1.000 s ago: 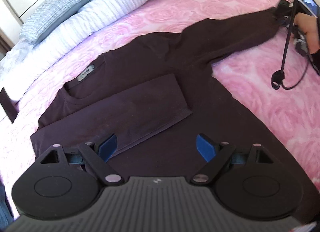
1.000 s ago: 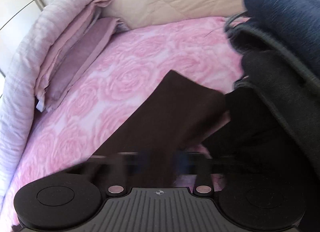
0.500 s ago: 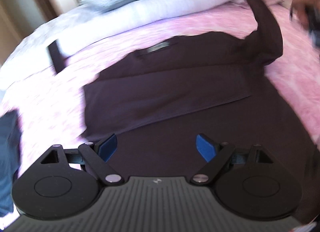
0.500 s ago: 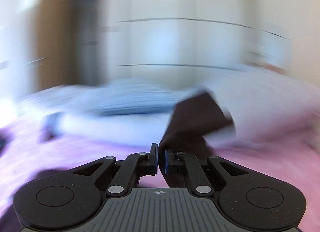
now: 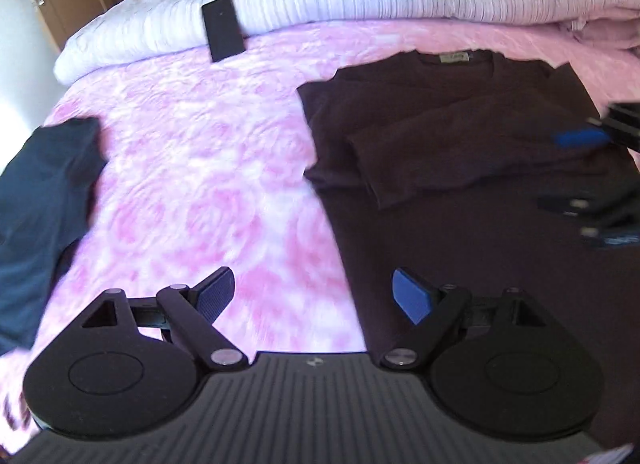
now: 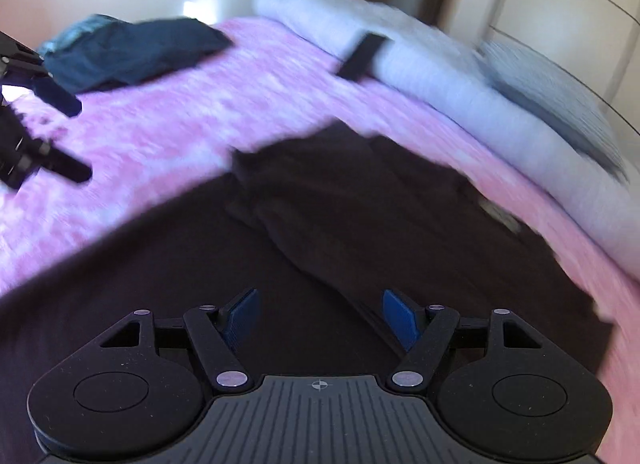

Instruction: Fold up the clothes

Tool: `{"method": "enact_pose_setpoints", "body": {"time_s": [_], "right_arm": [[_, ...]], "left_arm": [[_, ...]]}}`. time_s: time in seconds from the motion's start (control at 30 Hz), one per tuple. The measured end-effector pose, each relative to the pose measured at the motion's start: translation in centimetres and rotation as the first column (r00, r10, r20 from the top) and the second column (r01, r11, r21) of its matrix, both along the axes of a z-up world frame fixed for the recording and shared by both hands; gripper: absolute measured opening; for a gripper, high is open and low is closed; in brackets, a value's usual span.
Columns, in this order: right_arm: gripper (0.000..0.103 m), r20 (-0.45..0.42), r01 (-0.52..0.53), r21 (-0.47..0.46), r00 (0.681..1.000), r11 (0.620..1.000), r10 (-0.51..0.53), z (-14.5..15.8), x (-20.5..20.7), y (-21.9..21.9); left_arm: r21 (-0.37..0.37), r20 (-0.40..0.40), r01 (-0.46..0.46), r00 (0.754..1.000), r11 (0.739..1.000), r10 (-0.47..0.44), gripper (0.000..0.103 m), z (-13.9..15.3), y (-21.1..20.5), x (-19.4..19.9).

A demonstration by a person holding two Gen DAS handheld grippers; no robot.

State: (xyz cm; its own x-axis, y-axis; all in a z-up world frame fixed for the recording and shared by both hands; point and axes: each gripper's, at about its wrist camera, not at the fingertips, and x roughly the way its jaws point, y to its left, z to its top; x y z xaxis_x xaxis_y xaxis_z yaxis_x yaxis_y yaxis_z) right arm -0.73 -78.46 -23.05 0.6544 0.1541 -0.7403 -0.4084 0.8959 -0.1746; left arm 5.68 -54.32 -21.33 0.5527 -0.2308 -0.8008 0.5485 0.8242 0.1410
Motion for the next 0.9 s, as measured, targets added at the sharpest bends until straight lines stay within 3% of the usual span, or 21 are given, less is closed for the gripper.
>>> {"method": "enact_pose_setpoints", "body": {"time_s": [0.13,0.27,0.4,0.5,0.57,0.6,0.63,0.67,0.8,0.9], "right_arm": [[0.071,-0.032,0.184,-0.059,0.982,0.981,-0.186,-0.3,0.6,-6.3],[0.071,-0.050,0.406,-0.040,0.912,0.913,-0.407,0.1,2.2,-13.8],[0.071,-0.051,0.531,-0.055,0.844,0.846,-0.533,0.1,3.2,-19.0],[0.071,-0.059,0.478,-0.110,0.872,0.871,-0.486,-0.5,3.5,-20.2],[0.071,-0.078,0.409,-0.170,0.901,0.897,-0.426,-1.3,3.4,-20.2],[0.071,-0.092,0.375,-0.199,0.913,0.905,-0.398,-1.8,3.3,-20.1],[0.071,-0.098,0.357,-0.211,0.918,0.910,-0.383,-2.1,3.2,-20.2],[0.071,-0.099,0.348,-0.217,0.922,0.912,-0.375,-2.1,3.0,-20.3],[0.071,-0.110,0.338,-0.237,0.922,0.911,-0.370,-2.6,2.5,-20.7],[0.071,-0.130,0.369,-0.250,0.903,0.895,-0.409,-3.4,2.8,-21.3]], "left_arm": [[-0.047,0.024,0.069,0.997,0.996,-0.068,0.084,-1.6,-3.5,3.3],[-0.105,-0.042,0.083,0.995,0.991,-0.088,0.077,-4.0,-6.9,7.3],[-0.143,-0.153,0.019,0.987,0.990,-0.041,0.050,-6.5,-7.9,10.0],[-0.152,-0.203,-0.018,0.979,0.988,-0.013,0.045,-7.4,-8.2,10.9],[-0.151,-0.228,-0.031,0.974,0.988,-0.005,0.036,-7.7,-8.2,11.1],[-0.147,-0.230,-0.030,0.973,0.989,-0.005,0.027,-7.7,-8.2,11.0],[-0.140,-0.222,-0.018,0.975,0.990,-0.014,0.008,-7.6,-8.4,10.9],[-0.141,-0.216,-0.006,0.976,0.990,-0.025,0.004,-7.3,-8.5,10.7],[-0.178,-0.101,-0.005,0.995,0.984,-0.013,0.004,-5.1,-8.0,9.4],[-0.172,-0.136,-0.027,0.991,0.985,0.003,0.004,-5.7,-7.6,9.6]]}}
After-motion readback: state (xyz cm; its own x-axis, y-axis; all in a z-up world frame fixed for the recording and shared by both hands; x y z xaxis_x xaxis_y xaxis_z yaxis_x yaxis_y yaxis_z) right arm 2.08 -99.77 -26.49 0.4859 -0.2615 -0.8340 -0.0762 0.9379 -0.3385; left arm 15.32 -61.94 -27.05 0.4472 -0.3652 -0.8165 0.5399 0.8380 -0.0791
